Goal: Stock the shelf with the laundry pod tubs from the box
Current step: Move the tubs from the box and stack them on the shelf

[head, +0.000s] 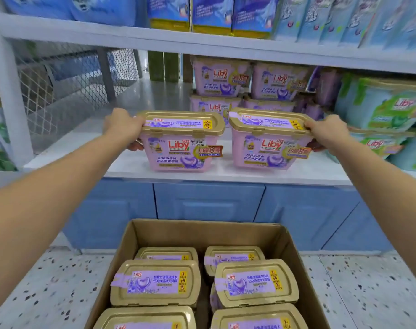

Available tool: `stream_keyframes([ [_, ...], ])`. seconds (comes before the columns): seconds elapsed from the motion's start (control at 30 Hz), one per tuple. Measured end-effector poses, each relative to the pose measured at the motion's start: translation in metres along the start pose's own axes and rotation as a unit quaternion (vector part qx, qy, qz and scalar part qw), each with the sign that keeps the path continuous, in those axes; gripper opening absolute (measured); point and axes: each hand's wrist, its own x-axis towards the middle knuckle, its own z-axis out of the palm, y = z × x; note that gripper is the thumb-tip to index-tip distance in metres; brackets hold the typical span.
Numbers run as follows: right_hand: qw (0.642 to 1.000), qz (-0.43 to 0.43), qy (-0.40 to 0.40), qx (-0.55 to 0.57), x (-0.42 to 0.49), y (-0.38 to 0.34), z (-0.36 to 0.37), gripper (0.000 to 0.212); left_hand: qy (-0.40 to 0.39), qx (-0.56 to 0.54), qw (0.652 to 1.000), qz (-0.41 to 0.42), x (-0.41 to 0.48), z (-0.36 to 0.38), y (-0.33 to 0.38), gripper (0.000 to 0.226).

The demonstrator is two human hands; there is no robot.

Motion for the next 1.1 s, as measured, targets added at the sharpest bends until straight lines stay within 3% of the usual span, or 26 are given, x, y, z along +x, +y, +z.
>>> stream_keyframes([
  [0.17, 0.999, 0.024, -0.036, -0.015, 0.007, 0.002, 0.013, 0.053, -0.006, 0.029, 0.999, -0.015, 0.009, 0.017, 0.002, 0.036],
  [0.37, 0.997, 0.060, -0.028, 0.040, 0.013, 0.011, 0.026, 0.058, -0.006, 0.000, 1.000, -0.020, 0.018, 0.023, 0.000, 0.049],
  [0.5, 0.962, 0.085, -0.156, 0.206, -0.003, 0.033, 0.013, 0.101, 0.000, -0.165, 0.985, -0.042, 0.001, 0.021, -0.031, 0.066],
  [0.57, 0.959, 0.041, -0.183, 0.214, -0.012, 0.057, 0.019, 0.111, -0.005, -0.150, 0.988, -0.018, -0.015, 0.030, -0.058, 0.070],
  [0.67, 0.957, -0.028, -0.203, 0.207, -0.028, 0.076, 0.039, 0.090, -0.045, -0.008, 0.998, 0.040, -0.036, 0.050, -0.073, 0.082],
  [0.8, 0.965, -0.064, -0.169, 0.193, -0.027, 0.073, 0.069, 0.054, 0.019, 0.126, 0.988, 0.090, -0.029, 0.076, -0.066, 0.064],
  [0.9, 0.969, -0.066, -0.135, 0.194, -0.018, 0.068, 0.079, 0.044, 0.058, 0.144, 0.984, 0.088, -0.018, 0.087, -0.067, 0.063],
  [1.1, 0.968, -0.067, -0.146, 0.195, -0.012, 0.062, 0.086, 0.037, 0.074, 0.162, 0.977, 0.115, -0.008, 0.088, -0.070, 0.058],
])
